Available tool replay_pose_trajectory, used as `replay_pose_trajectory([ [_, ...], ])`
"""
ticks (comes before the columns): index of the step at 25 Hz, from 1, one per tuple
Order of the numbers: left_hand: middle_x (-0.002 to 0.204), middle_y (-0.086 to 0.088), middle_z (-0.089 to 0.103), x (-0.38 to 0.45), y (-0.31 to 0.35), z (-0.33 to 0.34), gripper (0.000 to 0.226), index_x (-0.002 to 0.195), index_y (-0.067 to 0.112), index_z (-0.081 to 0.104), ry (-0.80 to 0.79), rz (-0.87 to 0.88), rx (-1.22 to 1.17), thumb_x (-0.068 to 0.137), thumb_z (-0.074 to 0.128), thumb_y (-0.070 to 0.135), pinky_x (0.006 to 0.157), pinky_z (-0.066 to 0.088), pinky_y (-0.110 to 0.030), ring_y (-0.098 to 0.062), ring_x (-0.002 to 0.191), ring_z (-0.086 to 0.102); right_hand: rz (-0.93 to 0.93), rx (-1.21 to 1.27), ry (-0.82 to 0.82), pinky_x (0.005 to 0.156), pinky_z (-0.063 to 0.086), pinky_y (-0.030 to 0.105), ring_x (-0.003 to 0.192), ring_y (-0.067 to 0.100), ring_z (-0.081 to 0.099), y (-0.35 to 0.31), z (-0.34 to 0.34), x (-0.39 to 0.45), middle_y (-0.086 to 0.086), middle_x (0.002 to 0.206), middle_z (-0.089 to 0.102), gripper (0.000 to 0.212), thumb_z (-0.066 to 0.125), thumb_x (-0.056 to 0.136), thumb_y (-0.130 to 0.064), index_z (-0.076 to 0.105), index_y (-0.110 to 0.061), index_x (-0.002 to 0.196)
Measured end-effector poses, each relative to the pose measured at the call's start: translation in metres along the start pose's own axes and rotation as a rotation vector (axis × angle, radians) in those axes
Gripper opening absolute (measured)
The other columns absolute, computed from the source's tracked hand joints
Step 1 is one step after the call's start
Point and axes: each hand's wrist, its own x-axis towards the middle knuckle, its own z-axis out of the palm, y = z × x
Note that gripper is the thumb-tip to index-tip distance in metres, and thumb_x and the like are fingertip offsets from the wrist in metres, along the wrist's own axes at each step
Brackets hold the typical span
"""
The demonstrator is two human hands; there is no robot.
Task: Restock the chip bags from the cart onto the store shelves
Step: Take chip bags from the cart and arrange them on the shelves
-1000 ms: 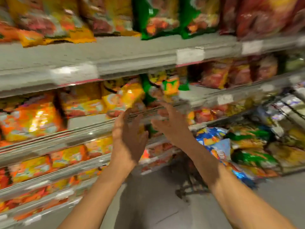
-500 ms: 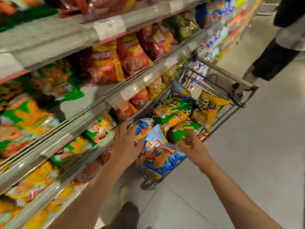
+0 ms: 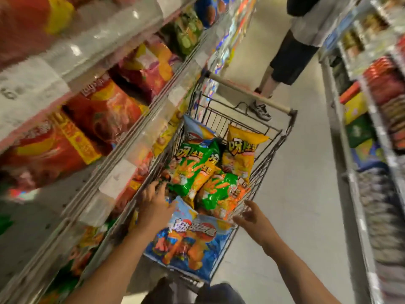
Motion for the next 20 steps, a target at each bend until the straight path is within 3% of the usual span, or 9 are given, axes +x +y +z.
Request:
replay_pose_trajectory([
  [2, 0.148, -0.023, 0.04, 0.008, -0.012, 0.004, 0.072, 0.148, 0.0, 0.042, -0.045, -0.021, 0.039, 0.089, 0.073, 0.029, 0.112, 0.031, -0.046, -0.039, 0.138, 0.037, 0.065, -0.003, 0.006, 0.095, 0.053, 0.04, 0.108, 0.022, 0.066, -0.003, 0.0, 0.003, 0.009, 0.121, 0.065, 0.073, 0.077, 0.089, -0.034, 0.038, -0.023, 0.149],
  [6, 0.153, -0.018, 0.039, 0.025, -0.018, 0.012, 0.078, 0.153, 0.005, 0.037, -0.12, -0.023, 0.103, 0.09, 0.071, 0.036, 0.113, 0.03, -0.044, -0.036, 0.14, 0.036, 0.091, -0.012, 0.007, 0.096, 0.052, 0.044, 0.107, 0.026, 0.064, -0.018, -0.004, 0.02, 0.01, 0.12, 0.065, 0.072, 0.075, 0.091, -0.032, 0.036, -0.02, 0.15],
  [8, 0.156, -0.014, 0.034, 0.039, -0.009, 0.015, 0.081, 0.156, 0.01, 0.031, -0.14, -0.014, 0.101, 0.092, 0.068, 0.043, 0.113, 0.03, -0.042, -0.034, 0.141, 0.034, 0.09, 0.009, -0.002, 0.09, 0.053, 0.04, 0.098, 0.022, 0.065, -0.027, -0.009, 0.037, 0.003, 0.109, 0.066, 0.069, 0.074, 0.092, -0.027, 0.038, -0.02, 0.149],
  [12, 0.155, -0.011, 0.031, 0.074, 0.015, 0.019, 0.083, 0.157, 0.015, 0.028, -0.15, 0.032, 0.129, 0.091, 0.067, 0.046, 0.113, 0.031, -0.041, -0.032, 0.139, 0.033, 0.057, 0.066, -0.038, 0.073, 0.053, 0.017, 0.091, 0.002, 0.069, -0.046, -0.021, 0.082, -0.008, 0.106, 0.067, 0.066, 0.074, 0.092, -0.02, 0.039, -0.017, 0.148],
  [16, 0.155, -0.014, 0.03, 0.134, 0.049, 0.021, 0.083, 0.157, 0.01, 0.027, -0.107, 0.026, 0.071, 0.092, 0.066, 0.044, 0.115, 0.027, -0.044, -0.033, 0.142, 0.028, -0.015, 0.071, 0.041, 0.101, 0.052, 0.047, 0.118, 0.02, 0.058, -0.055, -0.044, 0.146, -0.003, 0.13, 0.054, 0.073, 0.078, 0.088, -0.019, 0.038, -0.016, 0.149],
  [20, 0.158, -0.017, 0.03, 0.239, 0.079, 0.025, 0.083, 0.156, 0.01, 0.027, -0.072, -0.088, 0.009, 0.091, 0.071, 0.034, 0.116, 0.029, -0.042, -0.033, 0.145, 0.03, 0.041, 0.245, 0.184, 0.101, 0.052, 0.053, 0.116, 0.029, 0.063, -0.041, -0.059, 0.232, 0.013, 0.128, 0.063, 0.061, 0.082, 0.082, -0.016, 0.048, -0.012, 0.133],
])
